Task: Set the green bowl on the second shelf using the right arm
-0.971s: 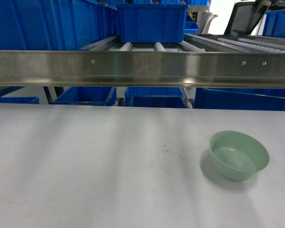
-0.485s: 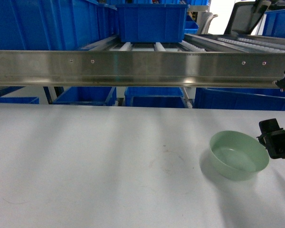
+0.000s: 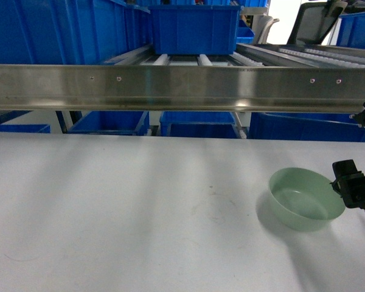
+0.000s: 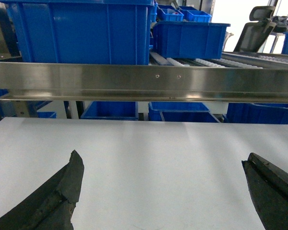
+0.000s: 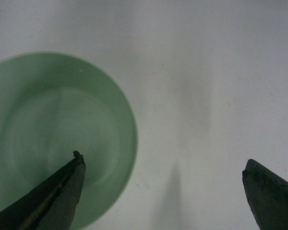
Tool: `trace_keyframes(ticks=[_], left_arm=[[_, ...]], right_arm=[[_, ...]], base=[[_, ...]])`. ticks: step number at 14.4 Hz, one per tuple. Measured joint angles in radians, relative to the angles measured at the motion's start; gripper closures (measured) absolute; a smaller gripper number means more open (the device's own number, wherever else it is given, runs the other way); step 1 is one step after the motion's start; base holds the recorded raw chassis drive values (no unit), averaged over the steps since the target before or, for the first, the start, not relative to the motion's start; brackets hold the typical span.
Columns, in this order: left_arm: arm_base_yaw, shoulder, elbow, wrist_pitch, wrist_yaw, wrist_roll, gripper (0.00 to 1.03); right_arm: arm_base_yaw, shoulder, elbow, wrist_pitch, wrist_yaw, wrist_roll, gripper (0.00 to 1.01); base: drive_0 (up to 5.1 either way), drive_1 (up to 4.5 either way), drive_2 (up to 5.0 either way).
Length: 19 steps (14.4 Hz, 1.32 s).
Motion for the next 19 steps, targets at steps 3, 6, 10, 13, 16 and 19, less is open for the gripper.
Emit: trace_keyframes(ticks=[3,6,10,13,16,19], left_arm=[[0.000,0.000,0.000,0.000,0.000,0.000,0.05],[0.000,0.000,0.000,0.000,0.000,0.000,0.05],[0.000,0.000,0.000,0.000,0.000,0.000,0.05],[0.000,0.000,0.000,0.000,0.000,0.000,0.05],[0.000,0.000,0.000,0.000,0.000,0.000,0.05],[0.000,0.000,0.000,0.000,0.000,0.000,0.05]], right_arm=[[0.019,0.016,0.024,-0.010,-0.009,0.026,0.03],[0.008,0.066,0.053,-0.018,-0.016,0.038,0.03],[-0.018,0.102,0.090,-0.026,-0.034,0.076,0.03],[0.007,0.124,0.108,-0.028,-0.039,0.097,0.03],[0.042,0.157,0.109,-0.020,-0.039,0.130,0.03],[0.048,0.179,0.101,0.006,-0.036,0.142,0.03]], base=[[0.0,0.00,0.0],[0.0,0.00,0.0],[0.0,0.00,0.0],[0.0,0.00,0.0],[0.0,0.00,0.0],[0.0,0.00,0.0]])
